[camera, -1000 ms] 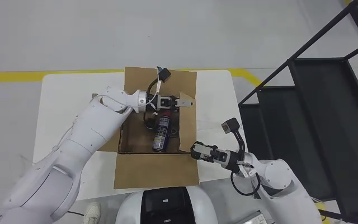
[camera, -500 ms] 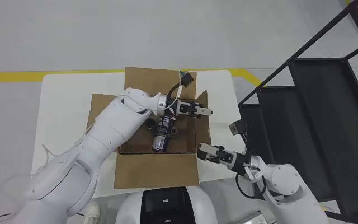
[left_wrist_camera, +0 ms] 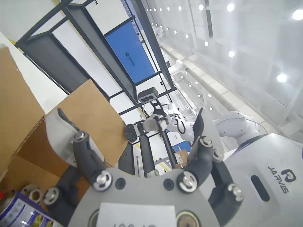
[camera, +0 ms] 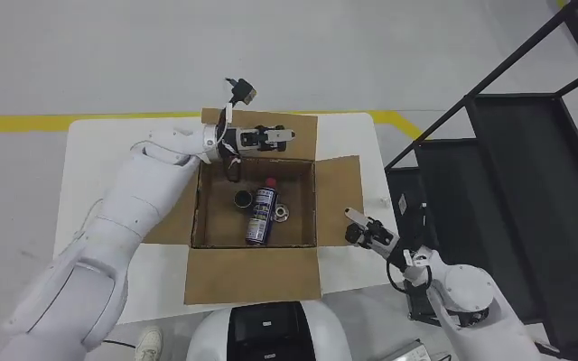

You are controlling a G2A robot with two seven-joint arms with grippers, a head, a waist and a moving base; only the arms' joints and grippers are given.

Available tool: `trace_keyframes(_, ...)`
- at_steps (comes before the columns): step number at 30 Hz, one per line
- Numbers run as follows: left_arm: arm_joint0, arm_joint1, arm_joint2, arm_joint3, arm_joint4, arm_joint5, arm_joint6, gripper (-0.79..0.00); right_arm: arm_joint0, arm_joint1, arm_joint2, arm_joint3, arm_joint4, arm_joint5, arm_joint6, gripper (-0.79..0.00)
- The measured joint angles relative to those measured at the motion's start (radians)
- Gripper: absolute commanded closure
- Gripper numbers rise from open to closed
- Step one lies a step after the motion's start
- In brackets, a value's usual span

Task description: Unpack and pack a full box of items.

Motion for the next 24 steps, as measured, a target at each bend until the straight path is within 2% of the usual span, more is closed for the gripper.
trace_keyframes(3,0.081,0.084,-0.153,-0.126,0.024,0.041,-0.041,-0.785,0.027,-0.004,-0.061,0.013,-0.049,0.039,-0.044,-0.785)
trace_keyframes(5,0.166,0.137,-0.269,-0.227,0.052,0.069,-0.067,-0.785,0.05,-0.006,-0.093,0.036,-0.079,0.064,-0.068,-0.785)
trace_keyframes(8,0.297,0.194,-0.417,-0.375,0.099,0.139,-0.098,-0.785,0.078,-0.008,-0.124,0.061,-0.147,0.116,-0.12,-0.785)
trace_keyframes(11,0.416,0.23,-0.537,-0.504,0.138,0.217,-0.107,-0.785,0.098,-0.012,-0.153,0.072,-0.158,0.145,-0.142,-0.785)
trace_keyframes(14,0.512,0.254,-0.633,-0.589,0.152,0.271,-0.113,-0.785,0.119,-0.014,-0.179,0.089,-0.173,0.168,-0.154,-0.785)
trace_keyframes(17,0.584,0.27,-0.706,-0.646,0.146,0.288,-0.117,-0.785,0.147,-0.017,-0.205,0.118,-0.179,0.188,-0.151,-0.785)
trace_keyframes(24,0.671,0.287,-0.797,-0.708,0.13,0.288,-0.107,-0.785,0.199,-0.021,-0.237,0.133,-0.196,0.2,-0.162,-0.785)
